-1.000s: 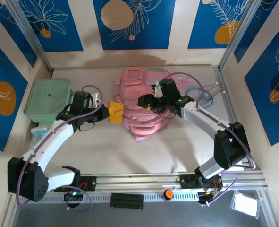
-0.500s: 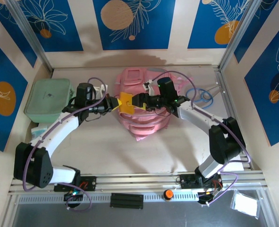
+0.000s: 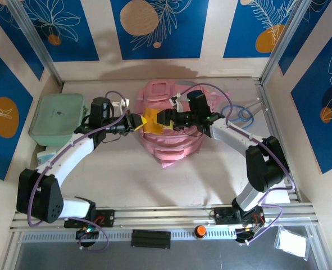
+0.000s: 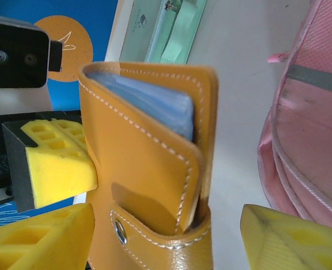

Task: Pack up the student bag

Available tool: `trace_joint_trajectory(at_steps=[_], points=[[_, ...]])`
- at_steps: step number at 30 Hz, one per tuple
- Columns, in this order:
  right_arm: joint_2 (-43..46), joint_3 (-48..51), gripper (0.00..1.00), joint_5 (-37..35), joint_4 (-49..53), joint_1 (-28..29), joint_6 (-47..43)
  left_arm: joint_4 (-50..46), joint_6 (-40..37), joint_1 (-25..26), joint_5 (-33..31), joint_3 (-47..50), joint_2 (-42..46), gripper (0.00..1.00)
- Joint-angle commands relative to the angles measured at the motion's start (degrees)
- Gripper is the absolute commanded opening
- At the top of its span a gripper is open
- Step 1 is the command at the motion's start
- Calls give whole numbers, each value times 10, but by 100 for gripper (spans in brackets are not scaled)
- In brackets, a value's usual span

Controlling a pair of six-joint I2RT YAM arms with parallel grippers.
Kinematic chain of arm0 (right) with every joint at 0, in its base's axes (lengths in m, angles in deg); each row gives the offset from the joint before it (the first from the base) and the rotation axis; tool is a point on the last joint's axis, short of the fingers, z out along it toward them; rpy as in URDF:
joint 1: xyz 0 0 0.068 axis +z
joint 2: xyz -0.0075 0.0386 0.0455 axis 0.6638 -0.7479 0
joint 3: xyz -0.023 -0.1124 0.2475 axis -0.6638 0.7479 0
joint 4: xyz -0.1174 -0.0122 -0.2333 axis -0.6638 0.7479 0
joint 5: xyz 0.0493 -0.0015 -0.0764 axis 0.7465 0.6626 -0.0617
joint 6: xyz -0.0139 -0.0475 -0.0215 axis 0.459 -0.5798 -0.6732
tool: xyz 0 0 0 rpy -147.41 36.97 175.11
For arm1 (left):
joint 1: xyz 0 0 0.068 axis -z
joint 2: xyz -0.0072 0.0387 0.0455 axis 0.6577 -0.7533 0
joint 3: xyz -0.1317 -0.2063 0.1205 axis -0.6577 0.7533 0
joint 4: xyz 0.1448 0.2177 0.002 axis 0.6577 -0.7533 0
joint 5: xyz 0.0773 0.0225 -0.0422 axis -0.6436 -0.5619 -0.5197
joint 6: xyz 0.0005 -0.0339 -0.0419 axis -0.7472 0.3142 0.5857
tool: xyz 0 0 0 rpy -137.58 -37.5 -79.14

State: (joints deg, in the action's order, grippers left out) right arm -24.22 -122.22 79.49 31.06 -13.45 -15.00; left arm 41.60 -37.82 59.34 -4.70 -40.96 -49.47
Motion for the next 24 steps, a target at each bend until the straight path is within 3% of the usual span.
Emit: trace_joint_trajectory(at_steps=[1, 6, 12, 14, 20, 24], points=[[1, -13, 67, 45, -25, -4, 4, 22, 2, -4, 25, -11, -6, 0], [1, -17, 51, 87, -50, -1, 6, 21, 3, -5, 26, -14, -14, 4], [5, -19, 17, 100, -56, -4, 15, -4, -14, -5, 4, -24, -18, 21], [11, -15, 6, 91, -58, -6, 17, -15, -29, -4, -6, -29, -19, 32], [67, 14, 4, 11, -17, -26, -12, -121, -125, 10, -102, -71, -11, 64], [118, 44, 4, -57, 27, -69, -18, -169, -214, 57, -181, -118, -24, 76]])
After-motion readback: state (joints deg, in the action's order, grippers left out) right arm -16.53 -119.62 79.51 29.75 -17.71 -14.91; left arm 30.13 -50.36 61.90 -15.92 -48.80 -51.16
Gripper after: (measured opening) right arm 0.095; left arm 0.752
